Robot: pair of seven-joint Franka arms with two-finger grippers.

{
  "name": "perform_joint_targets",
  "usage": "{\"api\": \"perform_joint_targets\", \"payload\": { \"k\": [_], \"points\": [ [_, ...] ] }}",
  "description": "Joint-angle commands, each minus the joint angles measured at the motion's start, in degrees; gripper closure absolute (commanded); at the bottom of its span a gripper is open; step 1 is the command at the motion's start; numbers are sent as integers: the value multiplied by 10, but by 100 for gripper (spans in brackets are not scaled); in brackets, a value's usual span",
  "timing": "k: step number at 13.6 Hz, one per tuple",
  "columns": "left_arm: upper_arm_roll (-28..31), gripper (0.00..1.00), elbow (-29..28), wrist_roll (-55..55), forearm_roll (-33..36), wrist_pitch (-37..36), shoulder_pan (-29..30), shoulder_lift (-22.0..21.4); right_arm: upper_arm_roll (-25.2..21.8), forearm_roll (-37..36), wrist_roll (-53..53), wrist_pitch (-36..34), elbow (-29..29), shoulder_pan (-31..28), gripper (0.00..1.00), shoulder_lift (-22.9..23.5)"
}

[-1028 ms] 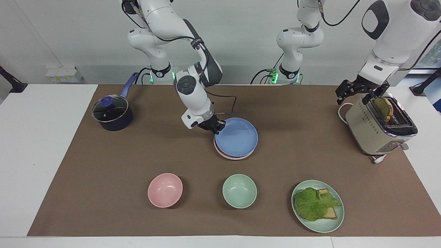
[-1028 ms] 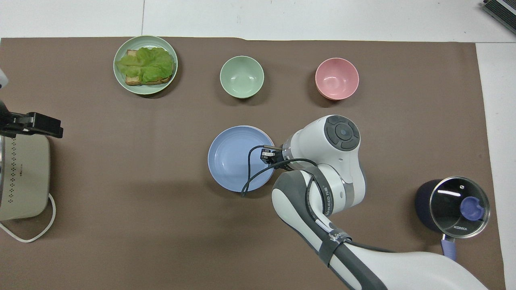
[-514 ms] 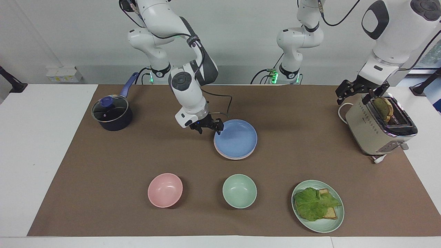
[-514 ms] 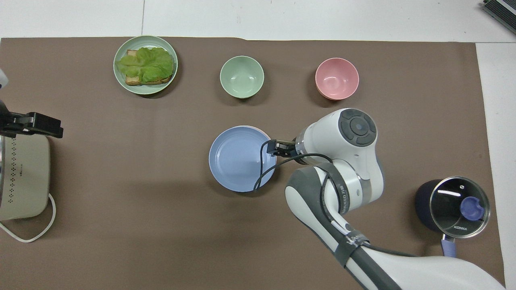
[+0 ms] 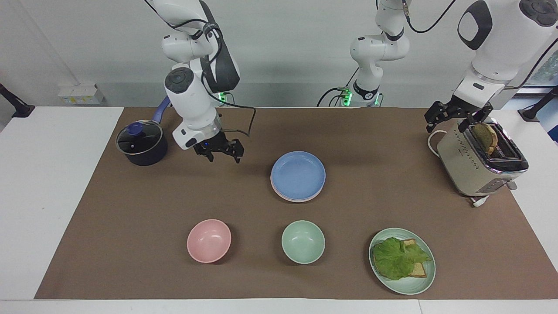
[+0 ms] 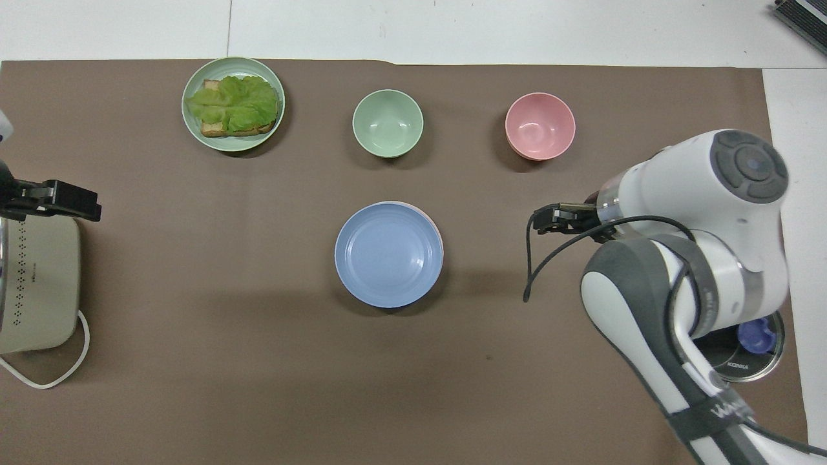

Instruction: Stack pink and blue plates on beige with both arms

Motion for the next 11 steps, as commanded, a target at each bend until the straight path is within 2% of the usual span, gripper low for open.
{"api": "perform_joint_targets", "payload": {
  "k": [1,5,8,11],
  "points": [
    [-3,0,6,4,2,-10,6,-2,5,-35,-10,-71,68,-28,0,-5],
    [-3,0,7,4,2,-10,6,-2,5,-68,-11,-146,160,-49,0,1],
    [-3,0,7,4,2,-10,6,-2,5,-63,-10,-214,218,-68,0,3],
    [-3,0,7,4,2,-10,6,-2,5,-60,-12,-246,217,-69,0,-18]
  ]
}}
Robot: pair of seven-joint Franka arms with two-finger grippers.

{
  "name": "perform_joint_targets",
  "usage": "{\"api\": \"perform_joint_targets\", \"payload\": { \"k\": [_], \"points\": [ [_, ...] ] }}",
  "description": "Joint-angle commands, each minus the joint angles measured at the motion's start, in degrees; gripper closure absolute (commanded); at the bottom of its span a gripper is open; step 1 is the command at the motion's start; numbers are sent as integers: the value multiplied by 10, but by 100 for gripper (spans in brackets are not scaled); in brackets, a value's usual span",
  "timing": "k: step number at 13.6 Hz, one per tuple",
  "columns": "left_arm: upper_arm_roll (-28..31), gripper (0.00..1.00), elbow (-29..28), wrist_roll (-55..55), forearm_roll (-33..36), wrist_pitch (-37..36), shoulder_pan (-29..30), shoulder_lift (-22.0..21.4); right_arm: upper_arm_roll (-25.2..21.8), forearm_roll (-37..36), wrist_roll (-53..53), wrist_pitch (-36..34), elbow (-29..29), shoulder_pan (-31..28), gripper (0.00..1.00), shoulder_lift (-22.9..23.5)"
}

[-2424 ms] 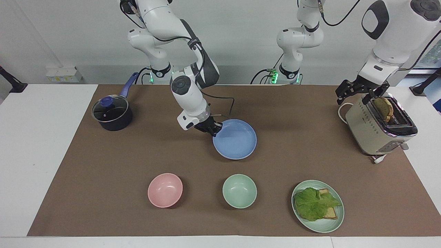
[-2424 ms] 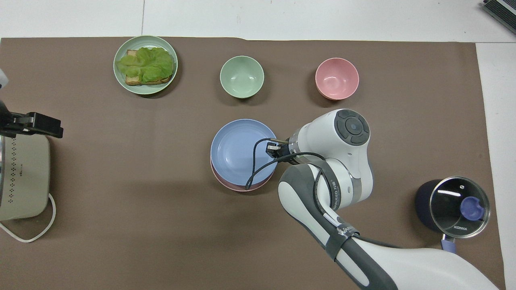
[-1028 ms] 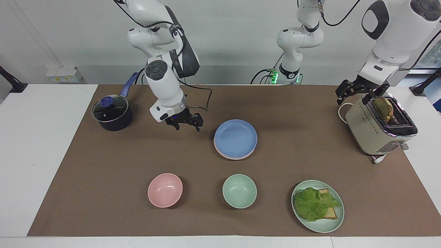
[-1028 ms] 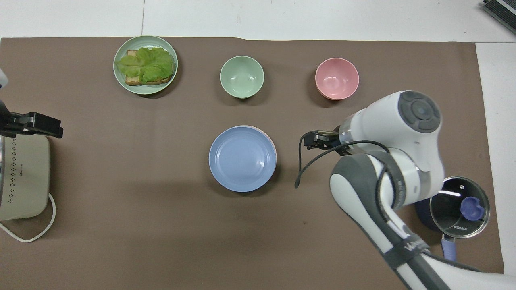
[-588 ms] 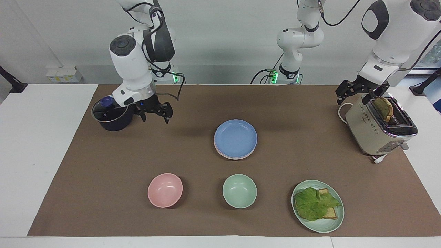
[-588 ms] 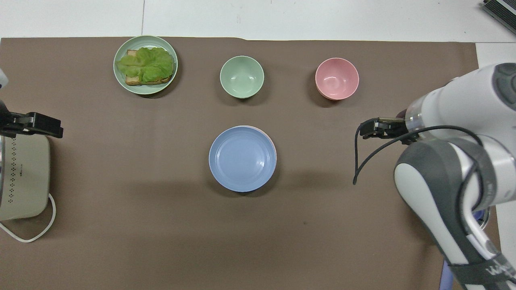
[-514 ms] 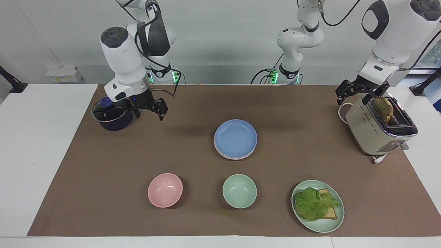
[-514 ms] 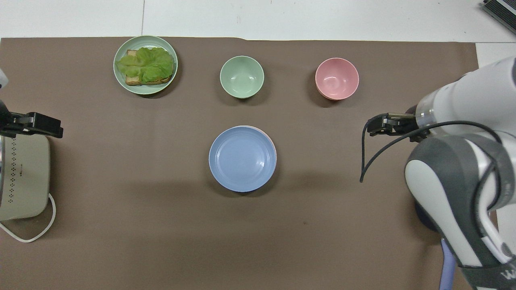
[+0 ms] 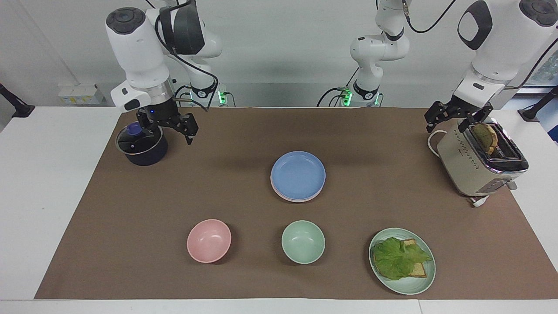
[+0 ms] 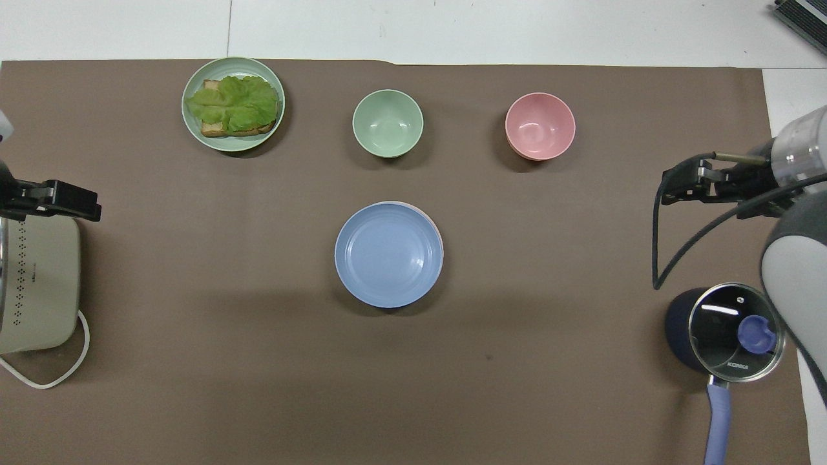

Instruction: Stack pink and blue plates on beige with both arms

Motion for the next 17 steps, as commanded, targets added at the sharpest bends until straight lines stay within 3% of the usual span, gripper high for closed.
{"api": "perform_joint_targets", "payload": {
  "k": [1,5,17],
  "points": [
    [-3,0,7,4,2,-10,6,-2,6,-5,-13,-23,-1,-7,0,-10],
    [-3,0,7,4,2,-10,5,-2,5,1,-53,-3,-74,-11,0,-54],
    [-3,0,7,4,2,-10,6,-2,5,17,-100,10,-75,-24,0,-54]
  ]
}}
